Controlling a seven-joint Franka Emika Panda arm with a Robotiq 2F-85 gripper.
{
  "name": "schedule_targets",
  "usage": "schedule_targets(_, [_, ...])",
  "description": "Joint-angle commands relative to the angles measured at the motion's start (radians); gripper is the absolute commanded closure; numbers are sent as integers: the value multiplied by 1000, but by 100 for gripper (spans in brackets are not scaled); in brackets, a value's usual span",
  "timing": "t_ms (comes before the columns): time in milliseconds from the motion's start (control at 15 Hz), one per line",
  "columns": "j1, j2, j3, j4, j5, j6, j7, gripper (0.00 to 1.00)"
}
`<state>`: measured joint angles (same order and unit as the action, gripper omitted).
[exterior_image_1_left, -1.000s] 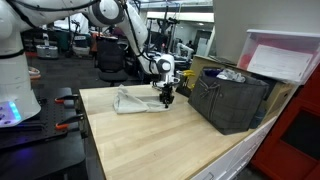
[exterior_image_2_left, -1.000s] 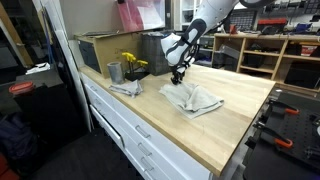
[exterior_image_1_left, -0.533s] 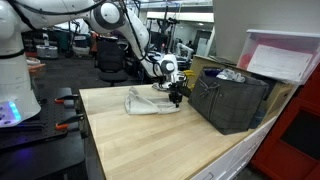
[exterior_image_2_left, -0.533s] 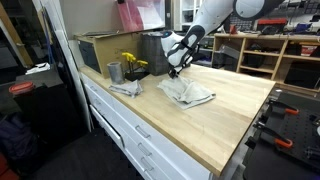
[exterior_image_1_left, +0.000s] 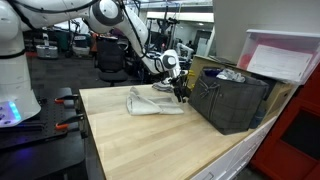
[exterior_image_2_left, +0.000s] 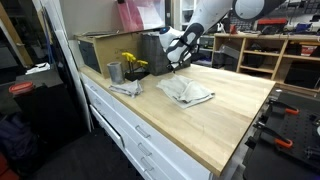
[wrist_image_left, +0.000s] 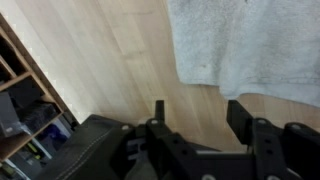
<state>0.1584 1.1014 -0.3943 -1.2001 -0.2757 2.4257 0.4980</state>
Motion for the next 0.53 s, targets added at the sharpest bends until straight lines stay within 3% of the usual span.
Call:
schedule_targets(0, [45, -99, -32, -118, 4, -129, 131, 2])
schedule_targets(200, [5, -199, 47, -228, 48, -221, 93, 0])
schedule_targets(467, [-56, -334, 127, -423, 109, -253, 38, 0])
